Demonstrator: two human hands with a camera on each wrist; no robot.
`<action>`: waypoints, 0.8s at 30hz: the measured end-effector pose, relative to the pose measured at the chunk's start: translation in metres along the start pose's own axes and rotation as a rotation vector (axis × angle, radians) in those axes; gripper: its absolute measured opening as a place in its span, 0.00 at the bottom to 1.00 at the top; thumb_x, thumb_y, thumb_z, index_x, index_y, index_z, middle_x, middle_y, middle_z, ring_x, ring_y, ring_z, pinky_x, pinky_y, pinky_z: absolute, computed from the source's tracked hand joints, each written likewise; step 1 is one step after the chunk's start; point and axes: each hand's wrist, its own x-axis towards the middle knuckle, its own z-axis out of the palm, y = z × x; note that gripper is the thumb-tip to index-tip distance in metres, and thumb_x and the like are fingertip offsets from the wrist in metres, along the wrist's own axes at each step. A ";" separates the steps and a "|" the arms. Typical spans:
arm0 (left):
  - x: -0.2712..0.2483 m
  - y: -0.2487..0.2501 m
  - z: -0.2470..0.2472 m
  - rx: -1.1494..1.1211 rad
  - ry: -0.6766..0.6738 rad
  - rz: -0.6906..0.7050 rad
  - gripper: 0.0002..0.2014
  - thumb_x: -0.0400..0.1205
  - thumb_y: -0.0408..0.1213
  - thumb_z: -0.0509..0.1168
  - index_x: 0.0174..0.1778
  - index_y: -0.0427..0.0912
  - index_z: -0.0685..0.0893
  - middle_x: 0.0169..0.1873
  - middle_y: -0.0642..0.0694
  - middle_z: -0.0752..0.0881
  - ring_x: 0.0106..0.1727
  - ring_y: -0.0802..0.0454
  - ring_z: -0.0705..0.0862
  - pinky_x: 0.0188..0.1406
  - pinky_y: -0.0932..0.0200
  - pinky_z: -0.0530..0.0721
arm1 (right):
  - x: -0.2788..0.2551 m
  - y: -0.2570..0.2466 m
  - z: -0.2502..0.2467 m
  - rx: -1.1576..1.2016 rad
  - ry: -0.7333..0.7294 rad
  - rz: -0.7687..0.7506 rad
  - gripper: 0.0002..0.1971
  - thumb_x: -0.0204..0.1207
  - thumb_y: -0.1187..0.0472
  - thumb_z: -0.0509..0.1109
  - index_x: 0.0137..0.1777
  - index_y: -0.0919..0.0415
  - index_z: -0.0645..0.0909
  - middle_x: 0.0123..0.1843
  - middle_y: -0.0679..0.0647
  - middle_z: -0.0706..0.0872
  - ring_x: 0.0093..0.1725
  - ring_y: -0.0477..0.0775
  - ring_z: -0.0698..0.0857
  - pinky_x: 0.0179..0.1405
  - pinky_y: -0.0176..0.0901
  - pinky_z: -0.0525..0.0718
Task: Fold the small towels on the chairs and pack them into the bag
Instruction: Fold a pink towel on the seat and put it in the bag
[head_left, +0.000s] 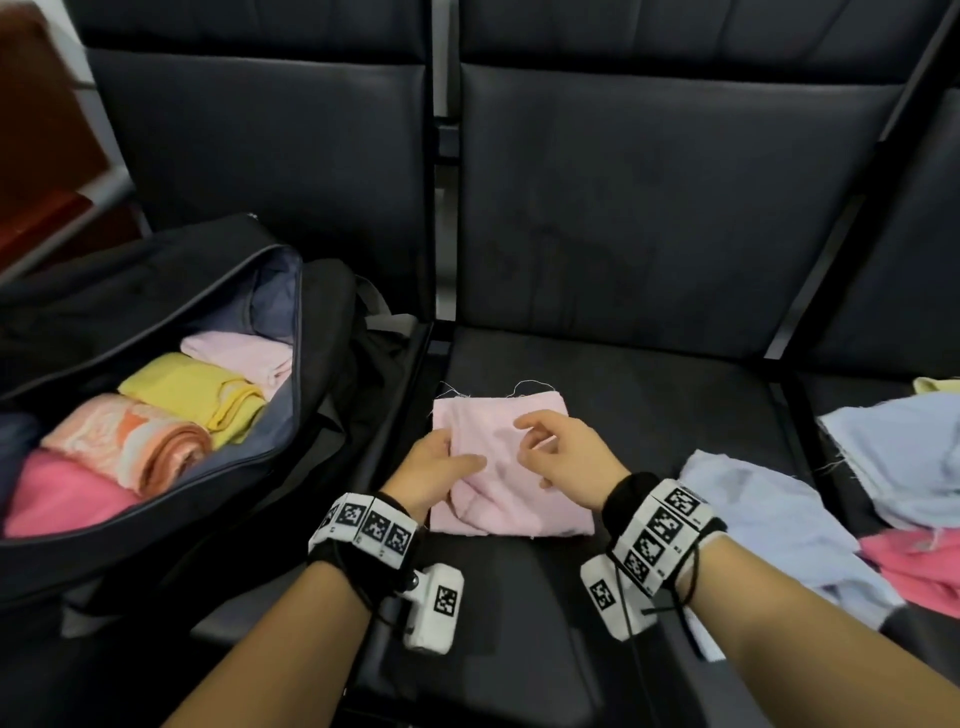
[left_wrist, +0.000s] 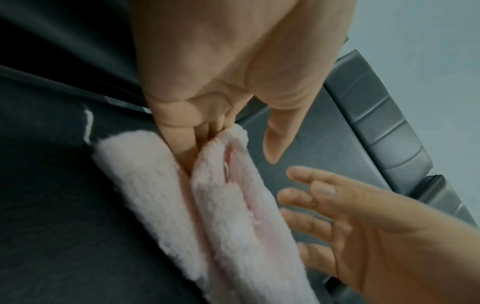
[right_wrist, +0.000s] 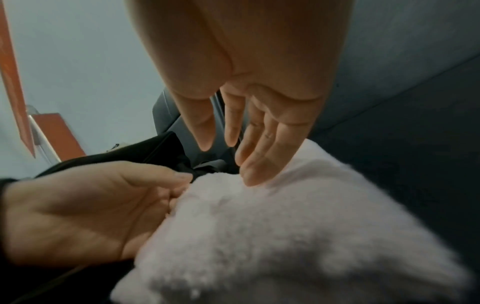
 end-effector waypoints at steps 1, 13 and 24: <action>0.000 0.000 0.001 0.032 0.004 0.019 0.13 0.79 0.24 0.70 0.59 0.39 0.82 0.58 0.37 0.88 0.62 0.40 0.87 0.66 0.39 0.84 | -0.001 0.005 -0.002 -0.054 -0.001 -0.011 0.15 0.75 0.64 0.73 0.61 0.51 0.84 0.48 0.48 0.86 0.40 0.46 0.84 0.43 0.42 0.87; 0.010 -0.013 -0.016 0.241 0.245 0.082 0.27 0.74 0.17 0.67 0.69 0.40 0.77 0.50 0.37 0.84 0.57 0.37 0.86 0.56 0.43 0.87 | -0.021 0.021 0.005 -0.529 -0.279 -0.248 0.18 0.72 0.56 0.78 0.63 0.51 0.87 0.64 0.47 0.82 0.64 0.50 0.77 0.70 0.41 0.73; -0.016 -0.013 0.019 1.070 -0.029 0.246 0.18 0.64 0.59 0.66 0.49 0.62 0.85 0.56 0.59 0.77 0.64 0.52 0.71 0.67 0.50 0.75 | -0.023 0.033 0.022 -0.925 -0.175 -0.313 0.21 0.73 0.64 0.67 0.65 0.47 0.77 0.63 0.49 0.75 0.63 0.56 0.73 0.57 0.45 0.70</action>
